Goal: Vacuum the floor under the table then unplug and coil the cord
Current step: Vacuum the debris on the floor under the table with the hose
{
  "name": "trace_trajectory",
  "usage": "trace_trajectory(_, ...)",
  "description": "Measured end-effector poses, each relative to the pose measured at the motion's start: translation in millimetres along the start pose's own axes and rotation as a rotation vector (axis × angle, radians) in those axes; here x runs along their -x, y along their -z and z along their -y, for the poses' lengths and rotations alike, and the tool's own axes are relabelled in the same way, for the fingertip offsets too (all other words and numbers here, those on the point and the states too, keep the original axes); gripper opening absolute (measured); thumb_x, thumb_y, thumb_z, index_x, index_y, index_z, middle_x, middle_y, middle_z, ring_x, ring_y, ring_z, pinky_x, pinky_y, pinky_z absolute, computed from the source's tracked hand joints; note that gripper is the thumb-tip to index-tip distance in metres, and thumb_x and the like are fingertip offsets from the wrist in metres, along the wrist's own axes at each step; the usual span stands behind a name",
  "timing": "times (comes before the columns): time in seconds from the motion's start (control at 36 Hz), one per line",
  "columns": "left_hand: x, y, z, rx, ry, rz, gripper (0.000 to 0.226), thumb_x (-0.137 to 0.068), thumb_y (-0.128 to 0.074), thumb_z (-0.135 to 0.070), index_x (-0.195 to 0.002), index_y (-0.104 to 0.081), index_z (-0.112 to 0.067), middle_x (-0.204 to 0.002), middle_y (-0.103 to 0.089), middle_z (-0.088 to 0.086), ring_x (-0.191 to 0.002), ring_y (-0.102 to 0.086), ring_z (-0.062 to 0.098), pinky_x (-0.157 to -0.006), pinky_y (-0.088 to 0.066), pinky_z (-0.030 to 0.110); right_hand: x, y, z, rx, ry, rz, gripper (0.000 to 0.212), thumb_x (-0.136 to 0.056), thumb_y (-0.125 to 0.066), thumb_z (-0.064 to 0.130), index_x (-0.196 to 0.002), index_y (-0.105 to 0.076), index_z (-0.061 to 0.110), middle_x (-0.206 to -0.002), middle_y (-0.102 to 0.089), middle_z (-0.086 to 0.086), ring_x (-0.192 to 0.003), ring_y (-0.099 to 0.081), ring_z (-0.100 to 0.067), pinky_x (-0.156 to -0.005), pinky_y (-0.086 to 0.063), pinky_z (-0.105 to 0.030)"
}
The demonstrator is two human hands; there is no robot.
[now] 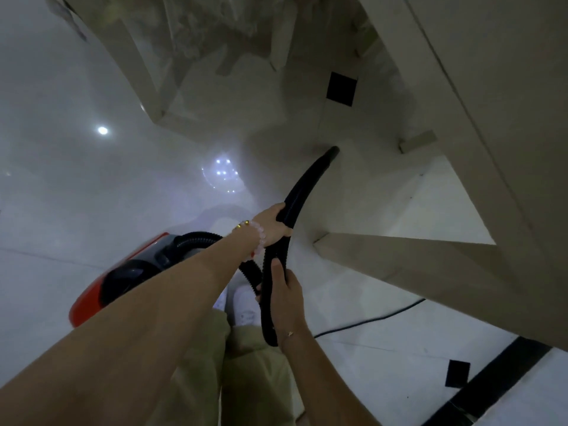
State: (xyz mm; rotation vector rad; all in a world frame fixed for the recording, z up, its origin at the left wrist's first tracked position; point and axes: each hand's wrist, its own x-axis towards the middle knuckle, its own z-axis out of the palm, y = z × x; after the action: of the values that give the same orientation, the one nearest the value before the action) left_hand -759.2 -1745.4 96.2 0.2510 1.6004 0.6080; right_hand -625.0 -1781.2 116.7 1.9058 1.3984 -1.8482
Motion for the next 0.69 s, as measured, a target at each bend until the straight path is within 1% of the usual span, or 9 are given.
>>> trace_trajectory(0.06, -19, -1, 0, 0.009, -0.021, 0.0, 0.072, -0.091, -0.055, -0.014, -0.151, -0.016, -0.021, -0.148, -0.038, 0.014, -0.13, -0.043, 0.028, -0.106, -0.037, 0.03, -15, 2, 2, -0.03, 0.008, -0.019, 0.048, -0.095, -0.043, 0.052, -0.088, -0.062, 0.009, -0.08, -0.064, -0.009, -0.071, -0.059, -0.018, -0.069, -0.05, -0.032)
trace_trajectory(0.11, -38, -2, -2, 0.032, -0.054, 0.009, 0.072, -0.091, -0.055, -0.013, -0.151, -0.016, -0.02, -0.149, -0.036, 0.012, -0.132, -0.041, 0.027, -0.106, -0.036, 0.027, -31, 4, 4, -0.036, 0.019, -0.046, 0.047, -0.094, -0.044, 0.053, -0.083, -0.063, 0.012, -0.077, -0.063, -0.007, -0.07, -0.059, -0.019, -0.071, -0.05, -0.035)
trace_trajectory(0.17, -58, -2, -4, 0.045, -0.089, 0.017, 0.072, -0.091, -0.056, -0.012, -0.151, -0.016, -0.018, -0.147, -0.038, 0.01, -0.131, -0.042, 0.025, -0.1, -0.036, 0.022, -51, 7, 7, -0.051, 0.03, -0.058, 0.045, -0.095, -0.043, 0.05, -0.083, -0.062, 0.011, -0.074, -0.061, -0.005, -0.066, -0.056, -0.017, -0.064, -0.05, -0.029)
trace_trajectory(0.22, -80, -2, -4, 0.058, -0.112, 0.002, 0.072, -0.091, -0.056, -0.013, -0.151, -0.017, -0.019, -0.147, -0.04, 0.01, -0.13, -0.044, 0.025, -0.102, -0.038, 0.023, -72, 9, 13, -0.023, 0.063, -0.065, 0.046, -0.096, -0.041, 0.049, -0.085, -0.062, 0.01, -0.07, -0.061, -0.004, -0.059, -0.055, -0.013, -0.057, -0.048, -0.024)
trace_trajectory(0.31, -111, -2, -3, 0.07, -0.141, -0.059, 0.073, -0.09, -0.058, -0.019, -0.151, -0.017, -0.022, -0.147, -0.041, 0.009, -0.129, -0.045, 0.026, -0.108, -0.039, 0.032, -105, 12, 18, 0.031, 0.121, -0.086, 0.049, -0.096, -0.04, 0.052, -0.087, -0.064, 0.01, -0.068, -0.062, -0.003, -0.055, -0.055, -0.013, -0.062, -0.048, -0.03)
trace_trajectory(0.36, -127, -1, -7, 0.045, -0.174, -0.095, 0.071, -0.092, -0.055, -0.022, -0.151, -0.016, -0.021, -0.149, -0.038, 0.009, -0.132, -0.043, 0.027, -0.109, -0.037, 0.033, -124, 15, 21, 0.053, 0.146, -0.084, 0.05, -0.095, -0.04, 0.053, -0.09, -0.065, 0.009, -0.069, -0.062, -0.004, -0.054, -0.056, -0.013, -0.065, -0.049, -0.033)
trace_trajectory(0.47, -152, 8, -16, 0.003, -0.229, -0.131, 0.07, -0.093, -0.052, -0.025, -0.151, -0.013, -0.02, -0.149, -0.036, 0.012, -0.131, -0.042, 0.029, -0.106, -0.038, 0.03, -156, 19, 30, 0.095, 0.182, -0.079, 0.049, -0.097, -0.039, 0.05, -0.09, -0.063, 0.008, -0.068, -0.061, -0.003, -0.052, -0.056, -0.012, -0.063, -0.048, -0.029)
trace_trajectory(0.61, -177, 26, -18, -0.011, -0.218, -0.2, 0.073, -0.092, -0.051, -0.025, -0.151, -0.007, -0.023, -0.145, -0.036, 0.017, -0.127, -0.044, 0.032, -0.107, -0.04, 0.04, -186, 13, 41, 0.134, 0.249, -0.049, 0.045, -0.098, -0.04, 0.045, -0.081, -0.061, 0.009, -0.063, -0.06, -0.002, -0.049, -0.054, -0.011, -0.061, -0.048, -0.029)
trace_trajectory(0.69, -188, 35, -19, -0.021, -0.215, -0.224, 0.074, -0.092, -0.051, -0.022, -0.151, -0.006, -0.022, -0.144, -0.038, 0.017, -0.124, -0.047, 0.032, -0.102, -0.044, 0.036, -201, 8, 47, 0.156, 0.259, -0.039, 0.045, -0.098, -0.041, 0.046, -0.077, -0.061, 0.011, -0.062, -0.06, -0.002, -0.05, -0.055, -0.012, -0.061, -0.049, -0.03)
